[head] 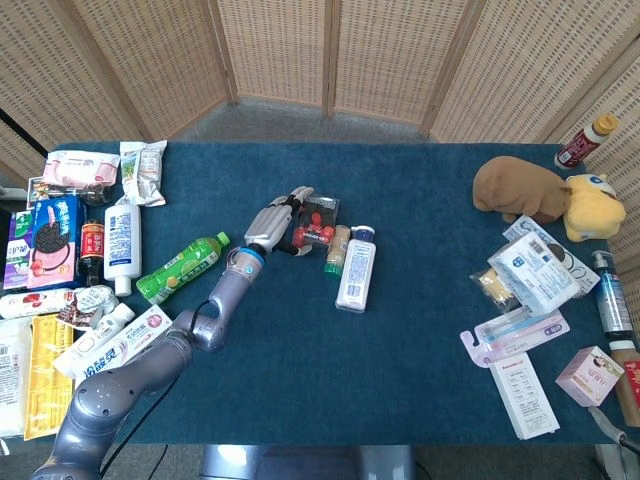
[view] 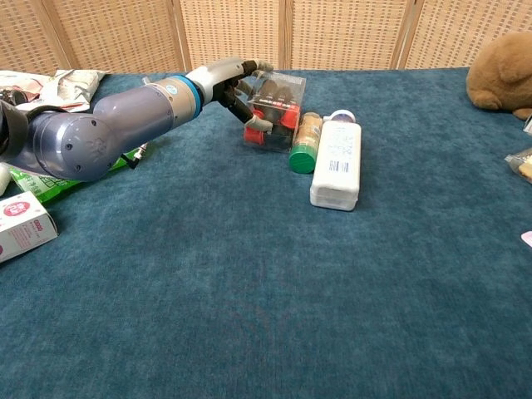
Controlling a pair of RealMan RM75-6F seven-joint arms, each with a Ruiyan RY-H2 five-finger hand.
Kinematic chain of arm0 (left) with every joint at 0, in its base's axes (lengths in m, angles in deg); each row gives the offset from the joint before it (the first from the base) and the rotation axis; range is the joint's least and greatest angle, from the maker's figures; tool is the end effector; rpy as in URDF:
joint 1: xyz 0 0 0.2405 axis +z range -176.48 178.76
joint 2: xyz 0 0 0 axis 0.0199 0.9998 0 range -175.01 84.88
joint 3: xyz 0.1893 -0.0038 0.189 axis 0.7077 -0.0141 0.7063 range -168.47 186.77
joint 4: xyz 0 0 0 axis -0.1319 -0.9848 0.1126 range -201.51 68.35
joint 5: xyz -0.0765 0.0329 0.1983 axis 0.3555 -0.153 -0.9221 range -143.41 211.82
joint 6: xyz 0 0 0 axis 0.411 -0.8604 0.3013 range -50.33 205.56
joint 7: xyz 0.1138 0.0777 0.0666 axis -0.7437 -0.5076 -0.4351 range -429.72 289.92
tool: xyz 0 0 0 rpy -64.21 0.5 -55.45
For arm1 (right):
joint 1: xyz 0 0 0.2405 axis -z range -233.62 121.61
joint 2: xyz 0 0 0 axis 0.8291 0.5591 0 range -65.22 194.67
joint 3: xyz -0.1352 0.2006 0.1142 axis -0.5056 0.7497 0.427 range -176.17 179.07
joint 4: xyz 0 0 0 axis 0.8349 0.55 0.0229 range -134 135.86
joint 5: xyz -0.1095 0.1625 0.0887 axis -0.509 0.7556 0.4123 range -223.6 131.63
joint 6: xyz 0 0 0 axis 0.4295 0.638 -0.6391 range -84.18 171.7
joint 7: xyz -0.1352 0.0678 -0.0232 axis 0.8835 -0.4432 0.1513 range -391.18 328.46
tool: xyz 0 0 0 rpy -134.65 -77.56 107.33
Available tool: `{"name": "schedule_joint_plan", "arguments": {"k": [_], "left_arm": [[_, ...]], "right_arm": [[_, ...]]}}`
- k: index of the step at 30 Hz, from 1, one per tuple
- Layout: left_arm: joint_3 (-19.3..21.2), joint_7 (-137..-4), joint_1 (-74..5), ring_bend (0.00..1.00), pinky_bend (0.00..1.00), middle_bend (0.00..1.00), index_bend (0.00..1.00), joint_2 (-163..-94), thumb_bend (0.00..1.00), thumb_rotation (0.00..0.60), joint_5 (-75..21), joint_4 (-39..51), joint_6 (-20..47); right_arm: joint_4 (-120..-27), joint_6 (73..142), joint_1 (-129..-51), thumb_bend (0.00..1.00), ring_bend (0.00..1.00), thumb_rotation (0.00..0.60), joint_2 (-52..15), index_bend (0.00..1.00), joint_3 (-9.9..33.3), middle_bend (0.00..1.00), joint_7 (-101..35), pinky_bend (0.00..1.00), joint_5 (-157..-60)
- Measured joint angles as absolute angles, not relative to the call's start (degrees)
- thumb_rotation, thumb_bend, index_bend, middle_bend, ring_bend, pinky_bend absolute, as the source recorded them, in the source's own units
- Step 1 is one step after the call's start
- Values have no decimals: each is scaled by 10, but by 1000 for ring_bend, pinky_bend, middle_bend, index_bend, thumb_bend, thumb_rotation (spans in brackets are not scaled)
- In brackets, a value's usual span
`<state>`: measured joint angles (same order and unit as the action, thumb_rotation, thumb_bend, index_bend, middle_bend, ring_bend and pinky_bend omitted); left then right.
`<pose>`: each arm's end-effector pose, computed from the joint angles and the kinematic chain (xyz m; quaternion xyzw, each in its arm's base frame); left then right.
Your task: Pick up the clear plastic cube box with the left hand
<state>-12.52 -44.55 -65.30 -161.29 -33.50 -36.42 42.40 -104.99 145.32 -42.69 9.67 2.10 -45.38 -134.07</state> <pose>-0.0718 0.4856 -0.1065 -0.6368 -0.5279 -0.4576 0.3262 -0.3106 -0.0825 0.2224 0.4228 -0.4655 0.4660 0.6224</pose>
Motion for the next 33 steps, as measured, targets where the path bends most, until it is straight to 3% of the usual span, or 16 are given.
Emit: {"name": "schedule_joint_plan", "arguments": {"k": [6,15,33], "left_arm": [[-118,-391,-630,417,349,306,260,-1601,361,600,-354,-350,391],[-99,-346,-563,418,349,304,252,-1521,355,600,-386,-236,316],[-68,-345,-371,407,327,284,227,-1251,340,600,-441,176,96]], "right_arm": [[-1047,1450,-428,72,0,515,95,0,23,34,-458,0,-1343],[-1044,1446,-430,72,0,513,92,0,25,34,-461,0,-1345],[-1035,1403,-463,72,0,514,62,0,25,34,-457,0,-1372]]}}
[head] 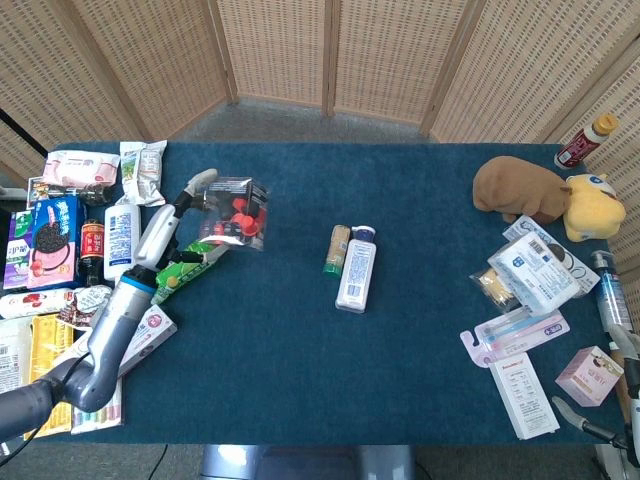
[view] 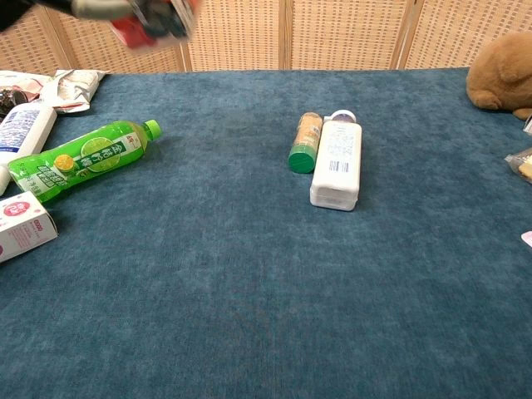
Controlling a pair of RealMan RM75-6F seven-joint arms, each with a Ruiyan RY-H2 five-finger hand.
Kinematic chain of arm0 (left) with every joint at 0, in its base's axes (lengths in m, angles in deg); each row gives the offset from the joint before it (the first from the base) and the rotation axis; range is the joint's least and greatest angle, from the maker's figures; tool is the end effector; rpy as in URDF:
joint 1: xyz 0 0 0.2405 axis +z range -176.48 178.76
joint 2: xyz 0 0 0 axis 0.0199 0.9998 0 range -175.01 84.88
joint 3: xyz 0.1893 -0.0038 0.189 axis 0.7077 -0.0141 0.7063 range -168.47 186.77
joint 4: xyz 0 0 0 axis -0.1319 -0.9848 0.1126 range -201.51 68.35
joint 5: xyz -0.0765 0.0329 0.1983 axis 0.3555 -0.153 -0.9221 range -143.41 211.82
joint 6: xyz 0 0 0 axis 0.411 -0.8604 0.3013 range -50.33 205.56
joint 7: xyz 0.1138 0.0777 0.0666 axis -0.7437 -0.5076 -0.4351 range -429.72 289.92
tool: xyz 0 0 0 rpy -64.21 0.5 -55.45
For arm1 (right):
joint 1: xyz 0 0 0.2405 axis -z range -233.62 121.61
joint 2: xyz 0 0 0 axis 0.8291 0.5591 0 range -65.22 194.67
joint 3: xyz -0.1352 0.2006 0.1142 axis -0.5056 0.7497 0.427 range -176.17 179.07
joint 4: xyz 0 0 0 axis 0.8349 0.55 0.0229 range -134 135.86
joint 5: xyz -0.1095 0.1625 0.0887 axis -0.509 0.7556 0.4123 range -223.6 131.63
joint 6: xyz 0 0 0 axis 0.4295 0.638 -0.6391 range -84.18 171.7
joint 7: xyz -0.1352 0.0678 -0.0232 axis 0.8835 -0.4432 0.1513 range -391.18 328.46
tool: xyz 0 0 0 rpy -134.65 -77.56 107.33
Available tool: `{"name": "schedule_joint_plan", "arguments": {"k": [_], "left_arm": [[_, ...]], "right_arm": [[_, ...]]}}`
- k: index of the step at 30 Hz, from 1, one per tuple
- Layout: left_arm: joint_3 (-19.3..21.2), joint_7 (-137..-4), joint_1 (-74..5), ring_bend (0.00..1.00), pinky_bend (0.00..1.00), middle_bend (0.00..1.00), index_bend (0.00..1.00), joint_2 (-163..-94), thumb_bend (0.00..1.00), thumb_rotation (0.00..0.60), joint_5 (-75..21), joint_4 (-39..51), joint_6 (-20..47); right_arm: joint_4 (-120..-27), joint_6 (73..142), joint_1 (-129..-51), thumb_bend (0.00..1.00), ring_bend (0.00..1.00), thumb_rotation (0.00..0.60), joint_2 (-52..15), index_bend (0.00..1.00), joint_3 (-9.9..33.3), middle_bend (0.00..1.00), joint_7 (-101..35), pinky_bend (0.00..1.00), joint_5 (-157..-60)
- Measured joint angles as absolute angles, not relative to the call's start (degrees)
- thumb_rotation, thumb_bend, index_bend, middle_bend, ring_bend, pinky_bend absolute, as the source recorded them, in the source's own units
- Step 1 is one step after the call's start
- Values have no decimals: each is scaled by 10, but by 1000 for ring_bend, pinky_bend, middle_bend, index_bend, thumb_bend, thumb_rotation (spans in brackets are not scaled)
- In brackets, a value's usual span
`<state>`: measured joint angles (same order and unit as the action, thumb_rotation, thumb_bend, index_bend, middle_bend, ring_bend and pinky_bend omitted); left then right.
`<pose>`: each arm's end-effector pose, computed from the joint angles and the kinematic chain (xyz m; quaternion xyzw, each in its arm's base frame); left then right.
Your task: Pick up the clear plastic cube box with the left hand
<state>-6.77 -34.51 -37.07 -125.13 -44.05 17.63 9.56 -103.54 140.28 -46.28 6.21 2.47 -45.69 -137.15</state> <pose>-0.1522 0.3834 0.0800 -0.5167 -0.5079 -0.6433 0.2476 -0.3039 -0.1055 0.1925 0.4559 -0.4831 0.4855 0.5684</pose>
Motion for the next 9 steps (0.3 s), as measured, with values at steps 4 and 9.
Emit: {"name": "schedule_joint_plan", "arguments": {"k": [4,9], "left_arm": [[-71,-336,-340,402,322,279,220,-1195,338,600,-458,248,56],[-74,-328,-322,400,320,276,217,-1162,333,600,-477,296,33]], "right_arm": [[-1032,1396,-470,73,0,512,55,0,25,34,-457,0,-1376],[-1029,1398,-471,73,0,515,54,0,25,34,-461,0,-1376]]}}
